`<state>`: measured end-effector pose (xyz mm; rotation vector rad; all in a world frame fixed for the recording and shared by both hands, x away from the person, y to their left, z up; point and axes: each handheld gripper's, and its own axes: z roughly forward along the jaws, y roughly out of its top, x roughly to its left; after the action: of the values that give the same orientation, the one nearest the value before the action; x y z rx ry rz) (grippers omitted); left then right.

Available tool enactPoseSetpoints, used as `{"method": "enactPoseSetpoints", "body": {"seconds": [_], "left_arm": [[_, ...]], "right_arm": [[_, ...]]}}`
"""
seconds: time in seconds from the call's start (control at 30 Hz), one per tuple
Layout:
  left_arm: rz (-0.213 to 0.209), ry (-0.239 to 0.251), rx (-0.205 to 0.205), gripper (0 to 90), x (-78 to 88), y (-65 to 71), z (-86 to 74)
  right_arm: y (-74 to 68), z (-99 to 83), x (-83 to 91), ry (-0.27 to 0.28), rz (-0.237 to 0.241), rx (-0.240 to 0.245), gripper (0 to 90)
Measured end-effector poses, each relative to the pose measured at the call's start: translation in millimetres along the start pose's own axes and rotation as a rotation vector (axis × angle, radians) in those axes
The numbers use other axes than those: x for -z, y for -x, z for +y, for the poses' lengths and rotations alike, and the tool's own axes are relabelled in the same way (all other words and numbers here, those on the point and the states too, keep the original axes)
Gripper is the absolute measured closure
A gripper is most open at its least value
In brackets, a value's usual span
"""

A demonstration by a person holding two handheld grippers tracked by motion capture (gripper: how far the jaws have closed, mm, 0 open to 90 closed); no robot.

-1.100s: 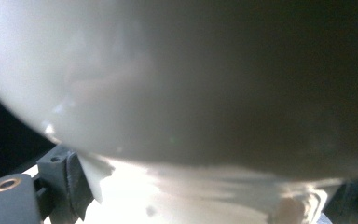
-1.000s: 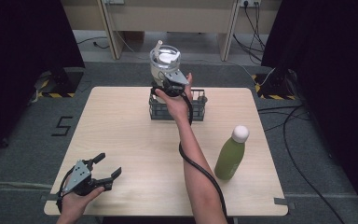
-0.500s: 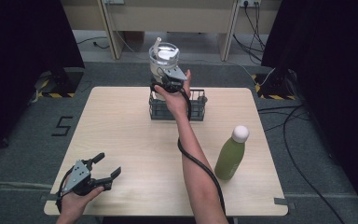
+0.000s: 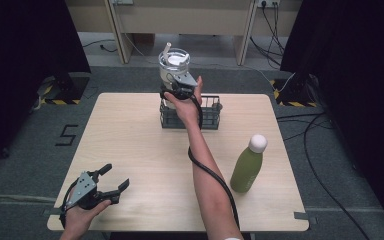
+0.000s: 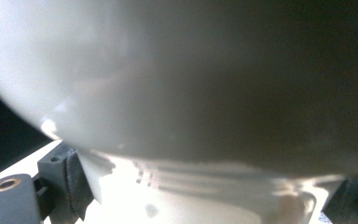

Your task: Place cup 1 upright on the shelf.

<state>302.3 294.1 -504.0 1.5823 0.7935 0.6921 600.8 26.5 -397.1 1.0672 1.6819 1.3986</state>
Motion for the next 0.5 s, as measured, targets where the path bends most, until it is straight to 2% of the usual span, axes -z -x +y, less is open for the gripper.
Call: {"method": "enactPoseSetpoints", "body": {"seconds": [0.5], "left_arm": [[-0.002, 0.001, -0.003, 14.1, 0.2, 0.2, 0.1]], "right_arm": [[1.2, -16.6, -11.1, -0.046, -0.013, -0.009, 10.4]]}}
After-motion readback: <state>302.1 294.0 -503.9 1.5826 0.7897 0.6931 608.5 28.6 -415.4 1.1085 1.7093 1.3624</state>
